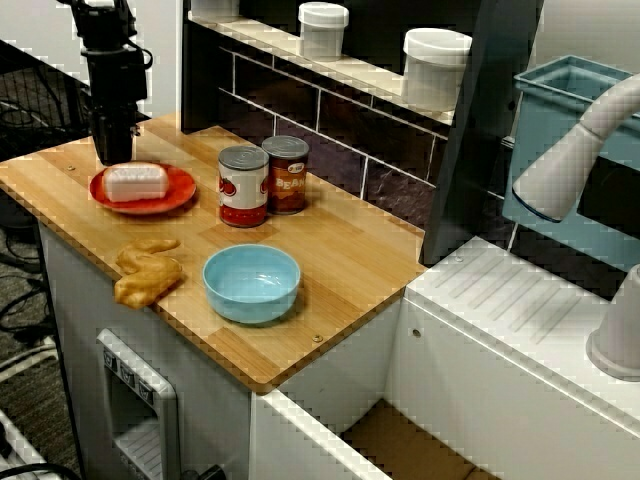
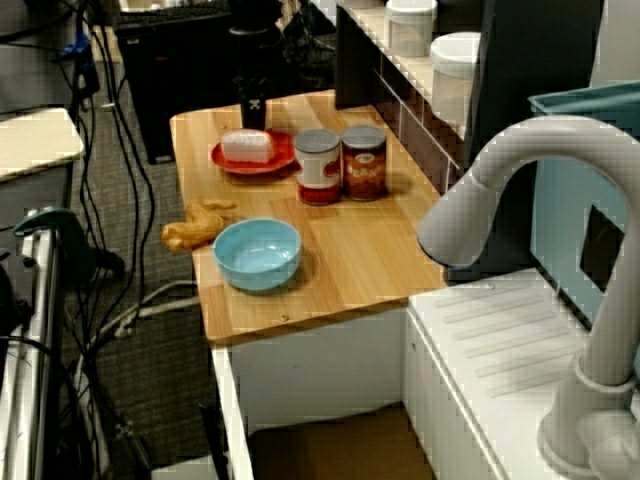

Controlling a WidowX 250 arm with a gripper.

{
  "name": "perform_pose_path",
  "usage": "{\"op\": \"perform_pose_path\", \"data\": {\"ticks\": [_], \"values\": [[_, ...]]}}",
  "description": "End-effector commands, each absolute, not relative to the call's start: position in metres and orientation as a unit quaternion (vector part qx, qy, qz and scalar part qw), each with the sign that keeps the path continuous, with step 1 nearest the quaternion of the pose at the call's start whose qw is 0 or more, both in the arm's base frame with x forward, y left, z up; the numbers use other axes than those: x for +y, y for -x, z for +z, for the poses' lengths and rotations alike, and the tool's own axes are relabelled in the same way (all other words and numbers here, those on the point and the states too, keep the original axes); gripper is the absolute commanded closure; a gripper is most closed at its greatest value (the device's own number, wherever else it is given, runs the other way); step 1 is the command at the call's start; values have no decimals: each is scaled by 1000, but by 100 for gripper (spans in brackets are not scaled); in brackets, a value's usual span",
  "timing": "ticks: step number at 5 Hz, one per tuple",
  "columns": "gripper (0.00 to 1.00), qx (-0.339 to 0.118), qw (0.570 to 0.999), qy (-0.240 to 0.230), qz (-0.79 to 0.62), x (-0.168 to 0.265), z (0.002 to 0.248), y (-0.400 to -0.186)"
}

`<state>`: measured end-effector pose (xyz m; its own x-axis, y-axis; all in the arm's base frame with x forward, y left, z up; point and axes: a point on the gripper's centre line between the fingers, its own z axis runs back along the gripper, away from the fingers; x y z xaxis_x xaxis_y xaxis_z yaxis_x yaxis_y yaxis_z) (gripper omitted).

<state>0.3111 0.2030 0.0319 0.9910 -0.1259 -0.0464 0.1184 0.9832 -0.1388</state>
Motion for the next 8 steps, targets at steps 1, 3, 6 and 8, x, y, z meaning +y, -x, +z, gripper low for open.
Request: {"op": "perform_pose_path", "data": {"ticks": [1, 3, 6, 8], "values": [[100, 5, 994, 60, -91, 192, 58, -310], [100, 8, 992, 77, -100, 185, 59, -309], [100, 9, 987, 101, -123, 170, 62, -303], [100, 9, 986, 103, -133, 164, 62, -300]]}}
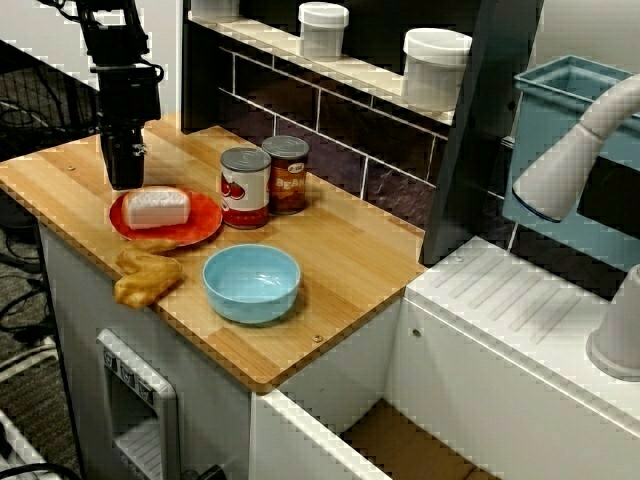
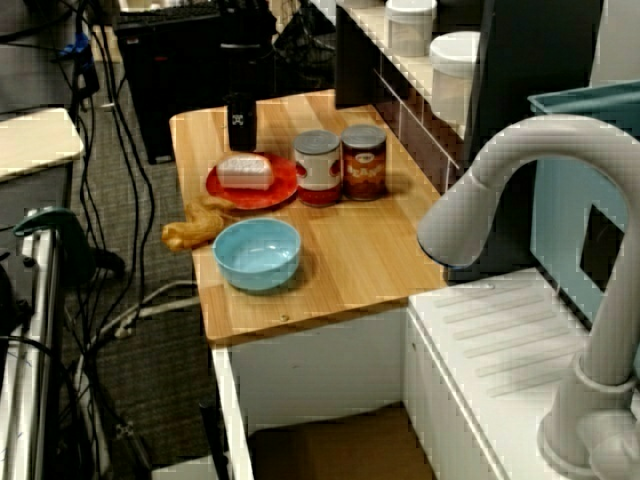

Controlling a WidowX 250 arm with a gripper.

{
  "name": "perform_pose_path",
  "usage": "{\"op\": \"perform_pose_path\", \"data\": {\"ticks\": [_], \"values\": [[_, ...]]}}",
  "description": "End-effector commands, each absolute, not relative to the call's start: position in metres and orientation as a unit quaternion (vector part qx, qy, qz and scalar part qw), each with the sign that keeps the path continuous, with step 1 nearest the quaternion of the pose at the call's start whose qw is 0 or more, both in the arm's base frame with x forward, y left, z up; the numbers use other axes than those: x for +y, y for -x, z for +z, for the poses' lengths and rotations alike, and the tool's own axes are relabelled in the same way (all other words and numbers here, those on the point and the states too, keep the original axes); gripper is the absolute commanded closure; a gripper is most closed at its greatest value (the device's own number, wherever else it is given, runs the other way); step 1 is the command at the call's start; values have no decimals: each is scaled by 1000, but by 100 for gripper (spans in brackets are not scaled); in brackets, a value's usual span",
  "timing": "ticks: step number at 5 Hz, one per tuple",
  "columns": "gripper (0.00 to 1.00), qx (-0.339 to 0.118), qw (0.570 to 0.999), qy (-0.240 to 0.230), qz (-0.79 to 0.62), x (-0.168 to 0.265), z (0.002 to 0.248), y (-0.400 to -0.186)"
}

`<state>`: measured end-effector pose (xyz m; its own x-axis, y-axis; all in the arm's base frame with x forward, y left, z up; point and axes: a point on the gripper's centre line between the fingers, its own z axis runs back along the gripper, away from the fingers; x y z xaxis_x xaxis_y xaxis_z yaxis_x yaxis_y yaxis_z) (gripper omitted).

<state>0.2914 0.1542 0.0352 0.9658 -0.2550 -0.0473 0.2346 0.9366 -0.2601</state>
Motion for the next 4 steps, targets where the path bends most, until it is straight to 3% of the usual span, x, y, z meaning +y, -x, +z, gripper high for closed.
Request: {"op": "perform_pose_path", "data": {"ticks": [1, 4], "values": [[0, 10, 983, 112, -143, 162, 68, -304], [0, -25, 967, 131, -218, 108, 107, -310]]}}
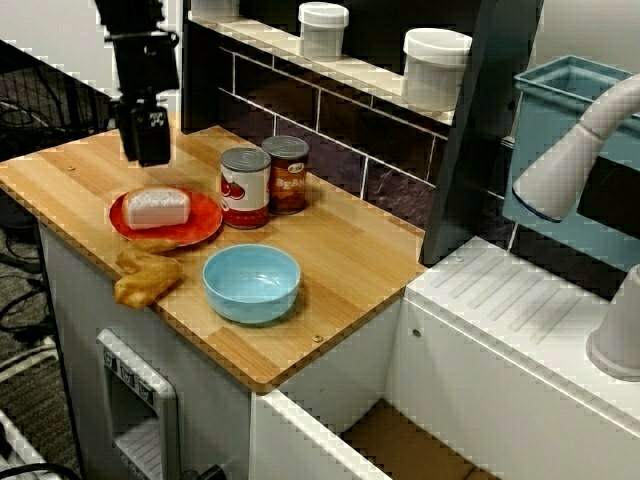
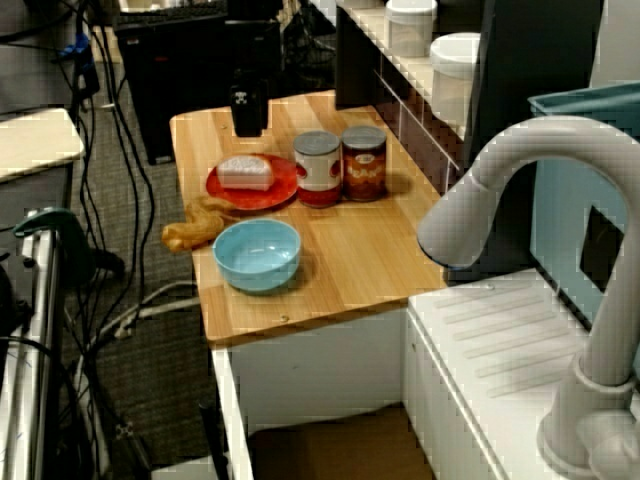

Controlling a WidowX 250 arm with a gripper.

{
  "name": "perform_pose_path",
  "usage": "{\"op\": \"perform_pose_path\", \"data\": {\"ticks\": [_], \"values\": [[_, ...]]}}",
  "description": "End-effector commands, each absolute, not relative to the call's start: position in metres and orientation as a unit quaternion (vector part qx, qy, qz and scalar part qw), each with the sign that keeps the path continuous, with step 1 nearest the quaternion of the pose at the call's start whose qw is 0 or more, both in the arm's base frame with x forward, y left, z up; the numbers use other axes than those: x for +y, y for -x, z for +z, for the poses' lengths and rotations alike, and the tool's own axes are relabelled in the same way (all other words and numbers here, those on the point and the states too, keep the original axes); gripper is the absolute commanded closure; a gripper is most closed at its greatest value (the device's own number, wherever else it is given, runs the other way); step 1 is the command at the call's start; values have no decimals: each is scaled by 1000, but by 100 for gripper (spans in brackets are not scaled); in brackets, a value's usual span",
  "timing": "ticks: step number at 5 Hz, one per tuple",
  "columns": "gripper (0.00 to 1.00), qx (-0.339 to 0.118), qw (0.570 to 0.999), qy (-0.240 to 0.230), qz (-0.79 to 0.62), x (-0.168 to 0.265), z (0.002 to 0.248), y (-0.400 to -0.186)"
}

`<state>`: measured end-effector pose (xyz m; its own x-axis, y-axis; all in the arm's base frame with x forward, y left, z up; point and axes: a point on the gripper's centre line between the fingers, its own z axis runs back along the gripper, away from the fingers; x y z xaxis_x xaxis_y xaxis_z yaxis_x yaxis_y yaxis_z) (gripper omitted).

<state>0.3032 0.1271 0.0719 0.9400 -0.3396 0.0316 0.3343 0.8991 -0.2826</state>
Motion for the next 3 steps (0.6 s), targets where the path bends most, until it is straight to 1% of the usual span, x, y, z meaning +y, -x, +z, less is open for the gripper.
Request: {"op": "perform_pose_path", "data": {"ticks": [1, 2, 3], "values": [[0, -22, 961, 130, -244, 88, 111, -310], [0, -24, 953, 123, -276, 68, 110, -307], [0, -22, 941, 114, -317, 48, 106, -298]]}}
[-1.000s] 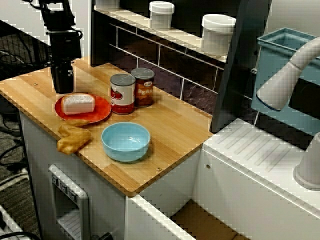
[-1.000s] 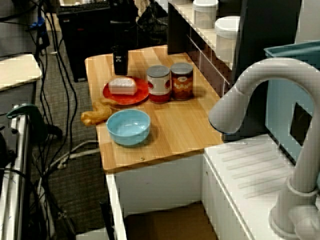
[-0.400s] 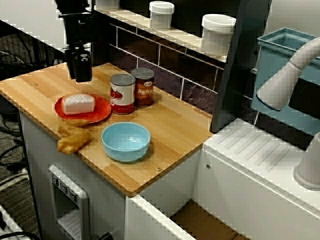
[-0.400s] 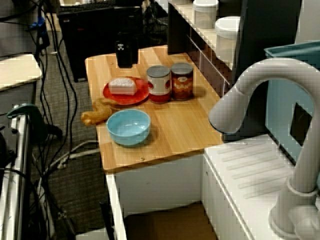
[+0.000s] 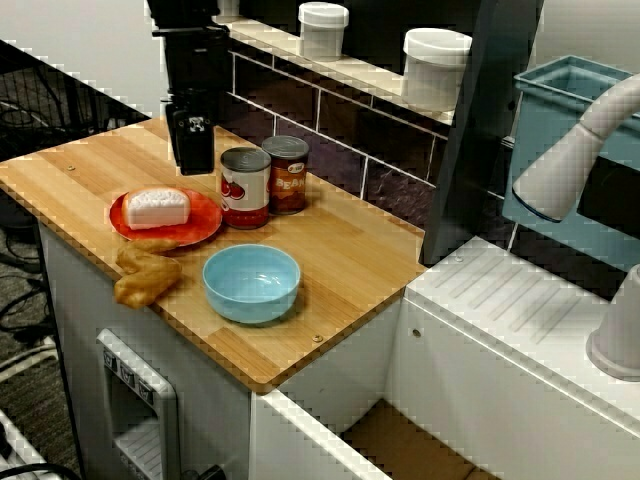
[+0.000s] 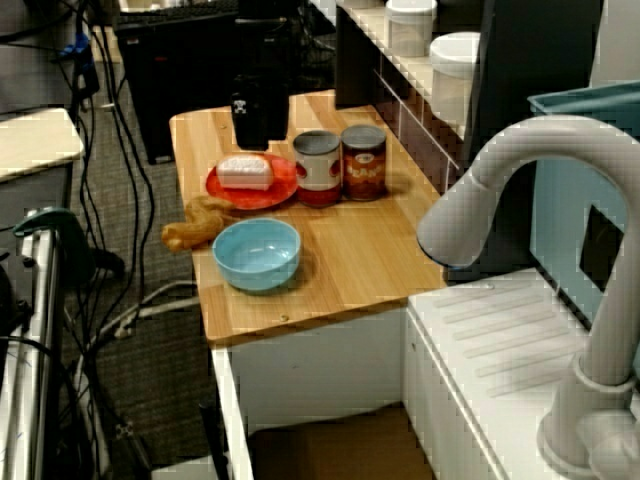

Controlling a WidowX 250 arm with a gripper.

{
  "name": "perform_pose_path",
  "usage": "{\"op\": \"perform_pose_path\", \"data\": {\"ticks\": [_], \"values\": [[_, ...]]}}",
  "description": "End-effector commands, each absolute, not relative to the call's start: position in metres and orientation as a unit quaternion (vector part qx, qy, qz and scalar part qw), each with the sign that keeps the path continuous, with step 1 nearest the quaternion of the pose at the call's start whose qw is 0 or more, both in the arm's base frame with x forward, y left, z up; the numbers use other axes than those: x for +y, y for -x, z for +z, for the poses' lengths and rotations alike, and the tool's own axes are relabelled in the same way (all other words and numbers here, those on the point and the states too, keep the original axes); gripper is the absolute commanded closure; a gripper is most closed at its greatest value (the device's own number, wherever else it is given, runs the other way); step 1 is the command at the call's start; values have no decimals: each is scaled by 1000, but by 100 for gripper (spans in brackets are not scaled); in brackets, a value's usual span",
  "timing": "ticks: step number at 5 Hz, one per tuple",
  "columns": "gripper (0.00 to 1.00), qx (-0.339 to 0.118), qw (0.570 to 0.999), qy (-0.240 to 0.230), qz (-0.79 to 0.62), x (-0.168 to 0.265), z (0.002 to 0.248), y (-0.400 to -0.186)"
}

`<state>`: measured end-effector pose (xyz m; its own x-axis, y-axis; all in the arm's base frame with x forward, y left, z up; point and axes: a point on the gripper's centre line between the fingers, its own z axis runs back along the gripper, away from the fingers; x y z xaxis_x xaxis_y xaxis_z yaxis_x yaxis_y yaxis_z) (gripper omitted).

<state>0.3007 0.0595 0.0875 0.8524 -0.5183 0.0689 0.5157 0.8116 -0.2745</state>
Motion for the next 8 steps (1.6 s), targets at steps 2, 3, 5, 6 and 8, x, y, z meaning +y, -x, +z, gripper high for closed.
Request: {"op": "perform_pose_path", "data": {"ticks": [2, 3, 5, 6, 8], "values": [[0, -16, 925, 100, -367, 33, 97, -278], [0, -10, 919, 88, -384, 31, 89, -265], [0, -7, 916, 76, -394, 33, 81, -251], [11, -2, 914, 68, -399, 31, 74, -248], [100, 2, 914, 52, -402, 28, 62, -247]]}}
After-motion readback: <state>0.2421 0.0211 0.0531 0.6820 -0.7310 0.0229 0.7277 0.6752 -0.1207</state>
